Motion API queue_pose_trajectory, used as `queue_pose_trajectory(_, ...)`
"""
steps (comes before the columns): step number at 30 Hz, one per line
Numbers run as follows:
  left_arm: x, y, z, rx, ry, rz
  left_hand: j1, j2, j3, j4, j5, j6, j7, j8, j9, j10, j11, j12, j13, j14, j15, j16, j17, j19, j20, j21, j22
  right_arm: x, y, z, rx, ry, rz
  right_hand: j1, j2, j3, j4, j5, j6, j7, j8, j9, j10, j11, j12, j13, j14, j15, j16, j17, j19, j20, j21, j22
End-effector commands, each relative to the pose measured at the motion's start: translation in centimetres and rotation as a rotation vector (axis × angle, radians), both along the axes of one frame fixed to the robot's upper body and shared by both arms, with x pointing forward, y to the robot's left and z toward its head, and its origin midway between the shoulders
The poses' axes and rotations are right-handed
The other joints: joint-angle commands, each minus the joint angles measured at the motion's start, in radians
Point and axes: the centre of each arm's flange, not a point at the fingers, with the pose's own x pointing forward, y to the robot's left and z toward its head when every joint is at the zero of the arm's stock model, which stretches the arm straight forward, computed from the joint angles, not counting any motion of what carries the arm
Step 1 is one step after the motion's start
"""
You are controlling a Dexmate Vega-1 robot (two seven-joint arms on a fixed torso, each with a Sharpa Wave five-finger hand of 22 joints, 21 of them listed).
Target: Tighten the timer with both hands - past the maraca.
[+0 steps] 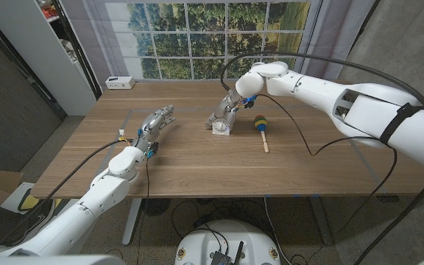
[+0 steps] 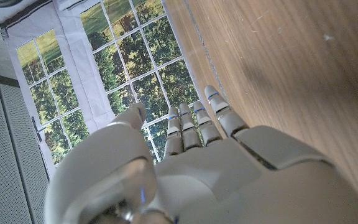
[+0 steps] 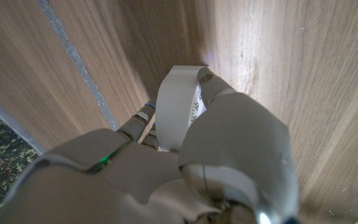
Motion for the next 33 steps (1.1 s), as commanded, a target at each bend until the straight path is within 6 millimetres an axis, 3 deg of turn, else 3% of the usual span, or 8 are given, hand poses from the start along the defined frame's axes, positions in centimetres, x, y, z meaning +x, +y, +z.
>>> queue_pose_trajectory(1, 0.0, 0.2, 0.3, 0.007, -0.002, 0.010, 0.009, -0.001, 0.003, -0.006, -0.001, 0.007, -0.003, -0.002, 0.006, 0.011, 0.001, 0.008, 0.006, 0.011, -0.004, 0.002, 0.002, -0.002, 0.000, 0.004, 0.003, 0.2, -1.5, -0.1, 0.034, 0.000, 0.033, 0.038, 0.016, 0.005, 0.007, 0.018, 0.049, -0.002, 0.022, 0.009, 0.055, -0.005, 0.024, 0.016, 0.061, -0.190, 0.046, 0.038, 0.061, -0.047, 0.017, 0.005)
queue_pose_trajectory(8, 0.1, 0.1, 0.5, 0.018, -0.006, 0.003, 0.011, -0.001, 0.006, -0.010, -0.002, 0.006, -0.003, -0.003, 0.006, 0.011, 0.003, 0.008, 0.007, 0.012, -0.003, 0.002, 0.002, -0.002, 0.001, 0.004, 0.003, -0.7, -1.3, 0.4, 0.093, 0.002, 0.066, 0.077, 0.012, -0.017, 0.010, 0.026, 0.128, -0.002, 0.040, 0.015, 0.161, 0.001, 0.075, 0.064, 0.183, -0.197, 0.143, 0.125, 0.172, -0.083, 0.059, 0.014)
queue_pose_trajectory(12, 0.2, 0.0, 0.7, 0.029, -0.020, -0.010, 0.012, -0.001, 0.007, -0.012, -0.002, 0.006, -0.003, -0.004, 0.006, 0.011, 0.002, 0.008, 0.008, 0.013, -0.003, 0.002, 0.002, -0.002, 0.001, 0.004, 0.003, -1.1, -1.1, 1.0, 0.129, 0.003, 0.058, 0.089, 0.010, -0.029, 0.008, 0.023, 0.158, -0.001, 0.043, 0.017, 0.180, 0.001, 0.090, 0.088, 0.227, -0.199, 0.177, 0.162, 0.221, -0.095, 0.084, 0.018)
queue_pose_trajectory(15, 0.1, -0.2, 0.9, 0.059, -0.035, -0.010, 0.014, 0.000, 0.008, -0.014, -0.002, 0.005, -0.004, -0.004, 0.006, 0.011, 0.004, 0.008, 0.008, 0.013, -0.002, 0.002, 0.002, -0.002, 0.002, 0.004, 0.003, -1.3, -1.0, 1.6, 0.165, 0.012, 0.041, 0.110, 0.006, -0.042, 0.006, 0.020, 0.204, 0.000, 0.047, 0.017, 0.208, 0.004, 0.110, 0.116, 0.302, -0.201, 0.216, 0.202, 0.276, -0.108, 0.122, 0.023)
queue_pose_trajectory(20, 0.0, -0.6, 1.3, 0.115, -0.048, -0.002, 0.022, 0.000, 0.013, -0.025, -0.002, 0.004, -0.007, -0.005, 0.006, 0.007, 0.006, 0.007, 0.009, 0.012, -0.001, 0.001, 0.001, -0.004, 0.003, 0.004, 0.003, -1.3, -0.8, 2.6, 0.242, 0.053, -0.006, 0.122, 0.007, -0.044, 0.008, 0.028, 0.288, 0.001, 0.058, 0.014, 0.305, 0.036, 0.161, 0.147, 0.410, -0.203, 0.240, 0.228, 0.337, -0.134, 0.170, 0.025)
queue_pose_trajectory(27, -0.3, -1.2, 1.9, 0.176, -0.071, 0.009, 0.033, 0.000, 0.019, -0.038, -0.002, 0.005, -0.010, -0.005, 0.006, 0.002, 0.004, 0.005, 0.010, 0.011, 0.001, 0.000, 0.000, -0.006, 0.007, 0.004, 0.003, -0.6, -0.8, 3.8, 0.379, 0.166, -0.125, 0.128, 0.001, -0.055, 0.010, 0.037, 0.390, 0.004, 0.073, 0.013, 0.352, 0.068, 0.198, 0.185, 0.516, -0.204, 0.249, 0.253, 0.380, -0.154, 0.225, 0.030)
queue_pose_trajectory(33, -0.5, -2.1, 2.4, 0.243, -0.098, 0.061, 0.078, -0.010, 0.036, -0.093, -0.001, 0.045, -0.024, 0.008, 0.007, 0.000, 0.002, 0.006, 0.013, 0.007, 0.005, -0.001, 0.000, -0.013, 0.011, 0.003, 0.002, -0.4, -1.2, 4.9, 0.518, 0.242, -0.224, 0.121, -0.002, -0.074, 0.013, 0.043, 0.454, 0.007, 0.076, 0.013, 0.395, 0.100, 0.228, 0.212, 0.575, -0.204, 0.237, 0.255, 0.407, -0.156, 0.270, 0.030)
